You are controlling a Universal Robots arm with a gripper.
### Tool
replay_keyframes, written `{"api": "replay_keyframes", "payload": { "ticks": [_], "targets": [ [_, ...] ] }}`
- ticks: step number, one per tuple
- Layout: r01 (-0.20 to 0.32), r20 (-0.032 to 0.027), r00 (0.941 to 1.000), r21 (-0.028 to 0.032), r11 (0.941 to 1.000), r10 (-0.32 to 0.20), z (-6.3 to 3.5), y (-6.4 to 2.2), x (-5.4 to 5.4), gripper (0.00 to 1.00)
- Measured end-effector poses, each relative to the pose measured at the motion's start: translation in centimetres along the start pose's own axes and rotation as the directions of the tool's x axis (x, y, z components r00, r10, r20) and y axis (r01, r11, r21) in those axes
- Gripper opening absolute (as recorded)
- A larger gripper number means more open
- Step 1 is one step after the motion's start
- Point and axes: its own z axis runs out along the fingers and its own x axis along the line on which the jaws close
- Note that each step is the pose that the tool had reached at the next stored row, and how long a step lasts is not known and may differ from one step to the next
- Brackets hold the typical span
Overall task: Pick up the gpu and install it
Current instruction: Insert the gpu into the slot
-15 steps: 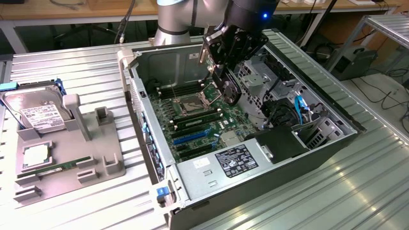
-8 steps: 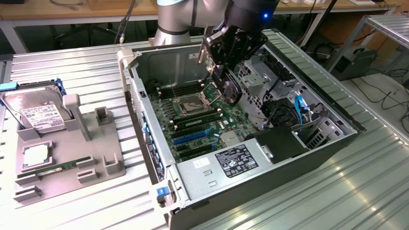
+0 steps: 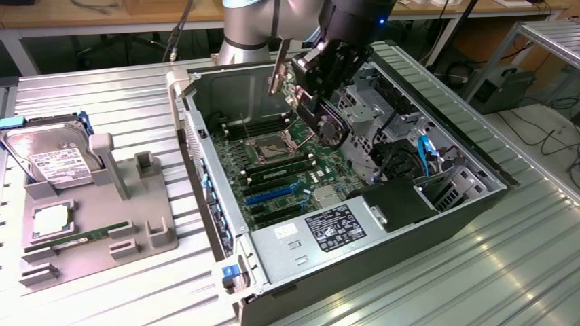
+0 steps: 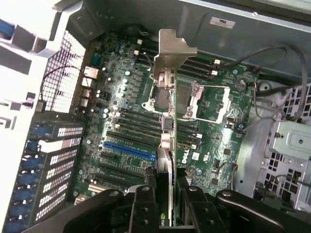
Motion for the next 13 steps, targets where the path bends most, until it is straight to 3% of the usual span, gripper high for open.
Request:
{"api": "replay_keyframes", "payload": {
  "ticks": [4, 7, 11, 13],
  "targets": [
    [0.084, -0.0075, 0.9965, 0.0022, 0.9965, -0.084, 0.01, 0.0, 0.0, 0.26],
    [0.138, -0.012, 0.9904, 0.0034, 0.9905, -0.138, 0.02, 0.0, 0.0, 0.26],
    [0.208, -0.0178, 0.978, 0.0047, 0.9781, -0.208, 0.03, 0.0, 0.0, 0.26],
    [0.249, -0.0209, 0.9684, 0.0055, 0.9685, -0.249, 0.04, 0.0, 0.0, 0.26]
  ]
}}
